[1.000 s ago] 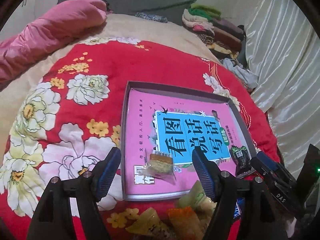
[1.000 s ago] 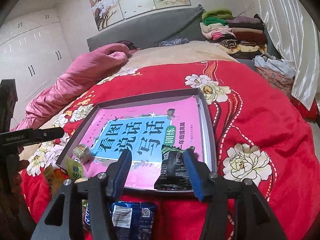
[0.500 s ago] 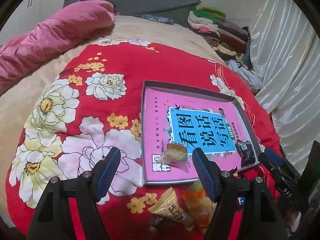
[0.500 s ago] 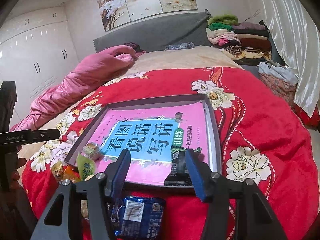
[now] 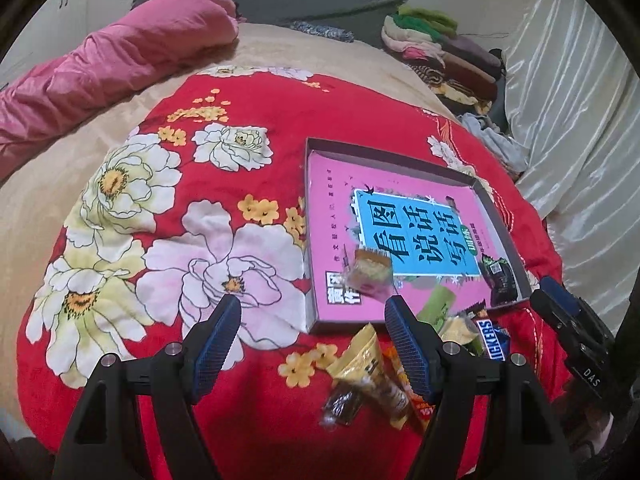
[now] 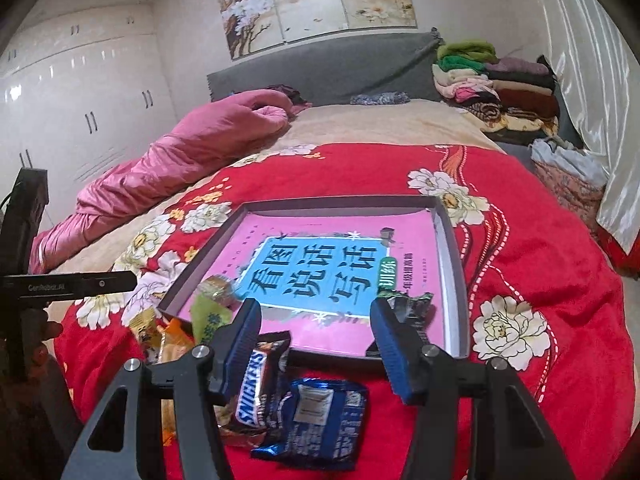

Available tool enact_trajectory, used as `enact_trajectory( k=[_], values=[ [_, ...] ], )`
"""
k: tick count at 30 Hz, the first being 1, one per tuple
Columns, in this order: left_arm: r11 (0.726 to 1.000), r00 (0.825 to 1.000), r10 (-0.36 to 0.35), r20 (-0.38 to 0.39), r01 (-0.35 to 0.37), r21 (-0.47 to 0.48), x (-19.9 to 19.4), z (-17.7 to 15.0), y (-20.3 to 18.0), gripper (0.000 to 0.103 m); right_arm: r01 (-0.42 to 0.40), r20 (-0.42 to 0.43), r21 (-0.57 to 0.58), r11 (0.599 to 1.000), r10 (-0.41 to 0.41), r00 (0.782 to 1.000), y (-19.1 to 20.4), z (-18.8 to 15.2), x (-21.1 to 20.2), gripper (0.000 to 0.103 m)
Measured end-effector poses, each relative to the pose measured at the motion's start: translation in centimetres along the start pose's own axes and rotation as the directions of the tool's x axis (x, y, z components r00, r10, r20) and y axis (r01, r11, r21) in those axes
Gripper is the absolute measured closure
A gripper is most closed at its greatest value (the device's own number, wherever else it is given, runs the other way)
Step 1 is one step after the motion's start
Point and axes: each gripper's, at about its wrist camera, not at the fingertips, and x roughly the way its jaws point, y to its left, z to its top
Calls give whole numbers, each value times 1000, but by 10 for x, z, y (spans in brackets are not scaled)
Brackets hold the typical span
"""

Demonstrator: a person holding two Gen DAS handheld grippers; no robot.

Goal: Organize snacks
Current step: 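Move both open grippers back to the snack pile, then grasp the Snickers bar with the right gripper while the left grasps the yellow snack bag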

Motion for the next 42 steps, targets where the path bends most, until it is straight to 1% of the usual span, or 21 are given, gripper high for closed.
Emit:
enact_trajectory(
  k=[4,10,16,26,30,35,37,42],
  values=[
    [1000,1000,7,-4,-7,7,-3,-5,1,27,-8,-8,-26,1000,8,1000,9,-2,-1,46],
    [1000,1000,-4,-11,4,9,-7,-11,3,27,-17,-27,-51,999,16,1000,19,-6,-1,46],
    [999,998,-36,-45,37,11,-6,-21,3,27,-23,-50,-72,997,19,999,26,-11,-1,46],
    [997,994,-60,-95,64,41,4,-36,-9,27,-27,-106,-130,991,13,994,40,-22,8,46],
    [996,992,-65,-110,72,54,8,-39,-14,27,-20,-134,-161,987,-2,991,44,-28,13,47],
    [996,989,-67,-131,74,52,15,-42,-14,27,-8,-161,-209,978,-26,987,50,-33,20,59],
    [996,988,-70,-140,78,49,18,-44,-13,27,-1,-171,-225,974,-38,985,51,-35,23,63],
    [996,986,-71,-151,79,43,24,-46,-14,27,17,-193,-273,962,-73,978,56,-41,32,67]
  ],
)
